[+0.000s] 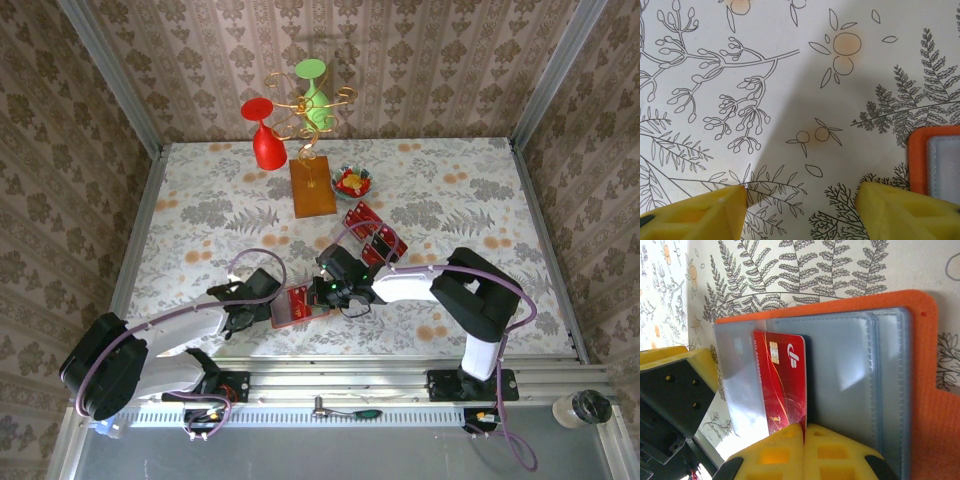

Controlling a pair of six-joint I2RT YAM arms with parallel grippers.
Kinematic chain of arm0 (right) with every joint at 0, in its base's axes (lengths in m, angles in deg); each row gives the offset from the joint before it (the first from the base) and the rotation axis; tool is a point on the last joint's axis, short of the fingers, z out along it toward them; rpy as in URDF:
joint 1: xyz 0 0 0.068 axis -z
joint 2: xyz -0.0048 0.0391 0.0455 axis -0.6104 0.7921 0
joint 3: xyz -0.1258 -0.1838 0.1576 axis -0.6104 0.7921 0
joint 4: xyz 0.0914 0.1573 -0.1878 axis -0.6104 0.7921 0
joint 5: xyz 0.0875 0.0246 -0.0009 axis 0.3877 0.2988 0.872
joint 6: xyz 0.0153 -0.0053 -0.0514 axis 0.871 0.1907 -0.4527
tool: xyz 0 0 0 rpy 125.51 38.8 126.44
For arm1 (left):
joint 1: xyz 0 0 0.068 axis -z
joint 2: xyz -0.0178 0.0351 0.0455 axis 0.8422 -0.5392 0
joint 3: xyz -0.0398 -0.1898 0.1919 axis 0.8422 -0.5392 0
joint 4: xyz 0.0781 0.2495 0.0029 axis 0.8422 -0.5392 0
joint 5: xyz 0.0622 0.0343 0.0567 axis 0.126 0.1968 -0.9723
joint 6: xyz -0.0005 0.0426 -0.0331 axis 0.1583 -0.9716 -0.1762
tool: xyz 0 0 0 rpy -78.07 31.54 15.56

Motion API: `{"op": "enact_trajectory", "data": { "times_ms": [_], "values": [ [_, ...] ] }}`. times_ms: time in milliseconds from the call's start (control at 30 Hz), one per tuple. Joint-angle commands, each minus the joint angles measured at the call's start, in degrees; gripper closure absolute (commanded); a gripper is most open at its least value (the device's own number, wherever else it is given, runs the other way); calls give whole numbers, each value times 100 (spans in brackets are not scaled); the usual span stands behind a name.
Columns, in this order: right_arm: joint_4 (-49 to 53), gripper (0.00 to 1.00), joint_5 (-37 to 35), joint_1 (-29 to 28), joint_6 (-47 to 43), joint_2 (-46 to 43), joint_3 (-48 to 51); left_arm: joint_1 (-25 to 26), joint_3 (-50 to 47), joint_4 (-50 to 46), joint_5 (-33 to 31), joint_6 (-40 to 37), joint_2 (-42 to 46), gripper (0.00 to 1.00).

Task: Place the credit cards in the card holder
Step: Insert the credit card into the card slot.

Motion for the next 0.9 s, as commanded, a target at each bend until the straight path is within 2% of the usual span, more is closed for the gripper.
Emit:
{"op": "enact_trajectory", "data": {
  "times_ms": [0,200,400,500,600,667,867],
  "values": [
    [581,100,-175,-48,-132,85,-31,-15,-268,1072,673,-79,-426,36],
    [600,98,62,-45,-252,323,-223,8,-163,1133,698,-112,-609,37],
    [1156,60,-55,-17,-702,44,-403,26,-115,1204,697,-121,-742,37],
    [1529,51,-208,21,-979,-217,-522,29,-124,1211,693,-121,-771,37],
    [1816,50,-361,75,-1154,-435,-633,29,-135,1239,689,-121,-795,37],
    [1918,53,-437,98,-1271,-521,-689,46,-135,1255,706,-120,-812,37],
    [1980,74,-357,104,-1528,-314,-934,47,-117,1292,685,-146,-893,37]
  ]
}}
